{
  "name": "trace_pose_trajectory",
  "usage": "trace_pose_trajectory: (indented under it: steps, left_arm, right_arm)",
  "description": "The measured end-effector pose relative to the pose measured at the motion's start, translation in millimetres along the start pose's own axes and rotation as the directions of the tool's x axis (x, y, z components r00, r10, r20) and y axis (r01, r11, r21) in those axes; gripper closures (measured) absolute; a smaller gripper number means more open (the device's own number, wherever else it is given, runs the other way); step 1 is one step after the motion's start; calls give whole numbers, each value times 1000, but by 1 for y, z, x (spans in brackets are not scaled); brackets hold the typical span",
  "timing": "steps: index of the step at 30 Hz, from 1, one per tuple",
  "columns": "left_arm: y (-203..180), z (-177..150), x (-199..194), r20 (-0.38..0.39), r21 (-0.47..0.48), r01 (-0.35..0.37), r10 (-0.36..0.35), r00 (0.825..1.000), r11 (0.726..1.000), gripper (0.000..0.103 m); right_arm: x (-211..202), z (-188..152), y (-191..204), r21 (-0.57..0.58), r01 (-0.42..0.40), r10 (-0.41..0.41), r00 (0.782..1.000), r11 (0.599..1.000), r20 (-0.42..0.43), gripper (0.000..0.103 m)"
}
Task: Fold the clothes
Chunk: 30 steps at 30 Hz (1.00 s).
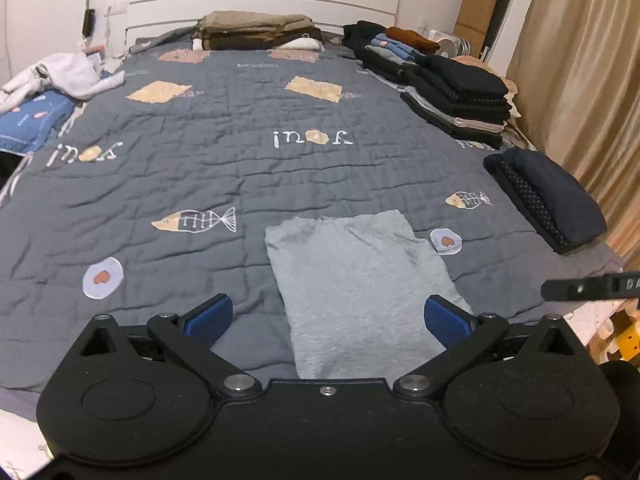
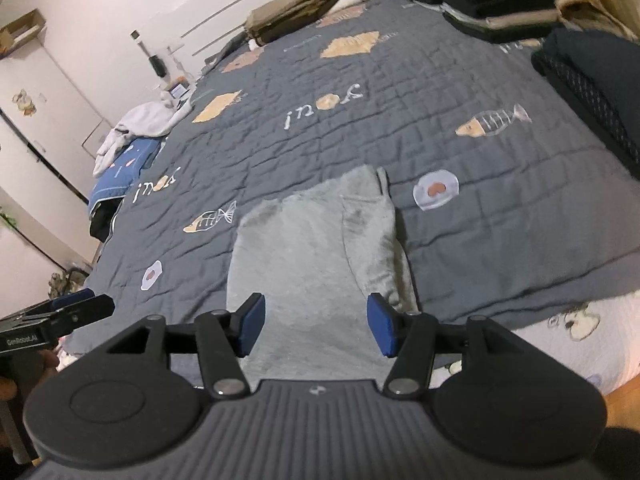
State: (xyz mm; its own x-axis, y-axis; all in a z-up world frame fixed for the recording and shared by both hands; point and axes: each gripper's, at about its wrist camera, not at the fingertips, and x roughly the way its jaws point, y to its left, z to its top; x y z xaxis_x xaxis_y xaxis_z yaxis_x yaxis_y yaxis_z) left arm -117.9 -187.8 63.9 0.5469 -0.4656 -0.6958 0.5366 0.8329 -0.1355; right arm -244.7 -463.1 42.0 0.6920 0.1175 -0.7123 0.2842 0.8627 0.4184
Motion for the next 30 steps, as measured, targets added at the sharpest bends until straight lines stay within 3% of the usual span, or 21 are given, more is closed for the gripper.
trace_pose_trajectory:
  steps: [12, 30]
  left_arm:
    - [0, 1, -24, 13, 2, -27, 27, 1000, 1000, 0]
    - [-18, 2, -21, 2, 66, -4, 4, 1000, 998, 0]
  right_arm:
    - [-18, 18, 23, -74, 2, -1, 1000, 997, 11, 47]
    - [-47, 24, 37, -150, 43, -43, 999, 988, 6, 46]
